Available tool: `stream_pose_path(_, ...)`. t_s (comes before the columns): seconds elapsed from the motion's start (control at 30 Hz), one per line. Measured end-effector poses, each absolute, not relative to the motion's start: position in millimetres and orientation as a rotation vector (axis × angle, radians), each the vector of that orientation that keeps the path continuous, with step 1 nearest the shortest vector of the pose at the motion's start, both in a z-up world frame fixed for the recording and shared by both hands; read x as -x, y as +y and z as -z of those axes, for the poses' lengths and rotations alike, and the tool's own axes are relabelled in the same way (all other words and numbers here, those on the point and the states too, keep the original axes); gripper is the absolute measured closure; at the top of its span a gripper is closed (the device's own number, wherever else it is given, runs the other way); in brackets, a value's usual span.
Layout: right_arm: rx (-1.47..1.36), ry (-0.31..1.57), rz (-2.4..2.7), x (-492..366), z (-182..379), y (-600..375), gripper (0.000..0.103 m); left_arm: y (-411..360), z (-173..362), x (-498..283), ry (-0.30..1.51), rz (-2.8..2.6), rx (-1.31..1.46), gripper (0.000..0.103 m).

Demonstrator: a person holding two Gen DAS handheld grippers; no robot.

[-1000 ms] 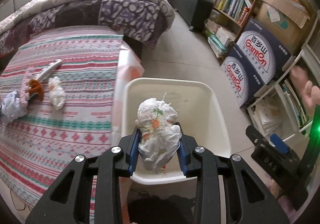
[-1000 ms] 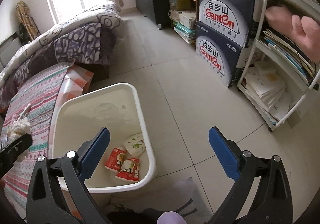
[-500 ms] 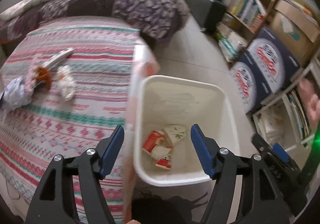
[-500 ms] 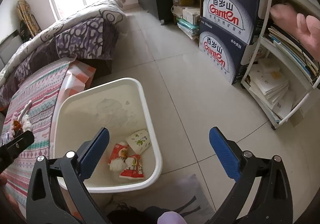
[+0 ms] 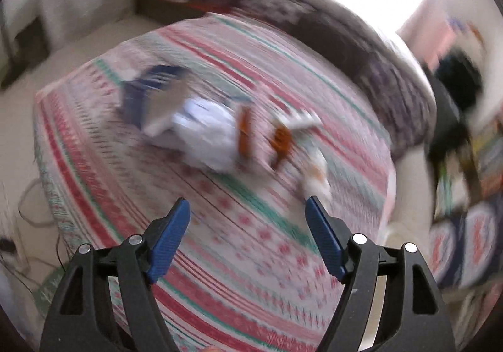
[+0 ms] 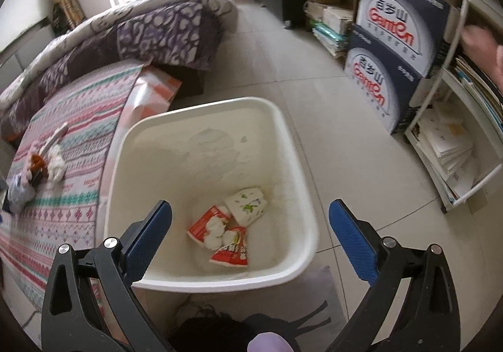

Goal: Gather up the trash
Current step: 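Grasp the blue box with the left tool while the right tool grasps another white tissue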

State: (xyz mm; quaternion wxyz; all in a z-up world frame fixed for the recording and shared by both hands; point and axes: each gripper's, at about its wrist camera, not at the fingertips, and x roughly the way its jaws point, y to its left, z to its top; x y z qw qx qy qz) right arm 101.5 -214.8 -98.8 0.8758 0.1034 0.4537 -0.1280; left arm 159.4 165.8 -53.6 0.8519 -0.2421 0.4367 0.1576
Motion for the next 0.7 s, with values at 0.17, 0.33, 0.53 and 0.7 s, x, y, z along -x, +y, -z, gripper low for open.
stream_pose_path(0.17,-0.181,0.950,0.221,-110,96,-194,0.007,240,53,-159,0.881,-0.385,0.713,0.029)
stream_pose_path(0.33,-0.168,0.933,0.149,-118,93,-173,0.007,300,79,-170,0.893,-0.393,0.930,0.029)
stream_pose_path(0.53,-0.105,0.948,0.093,-135,92,-142,0.007,338,109,-192,0.867,-0.308,1.225,0.029)
stream_pose_path(0.7,-0.072,0.964,0.054,-151,94,-118,0.007,353,138,-209,0.884,-0.285,1.401,0.032)
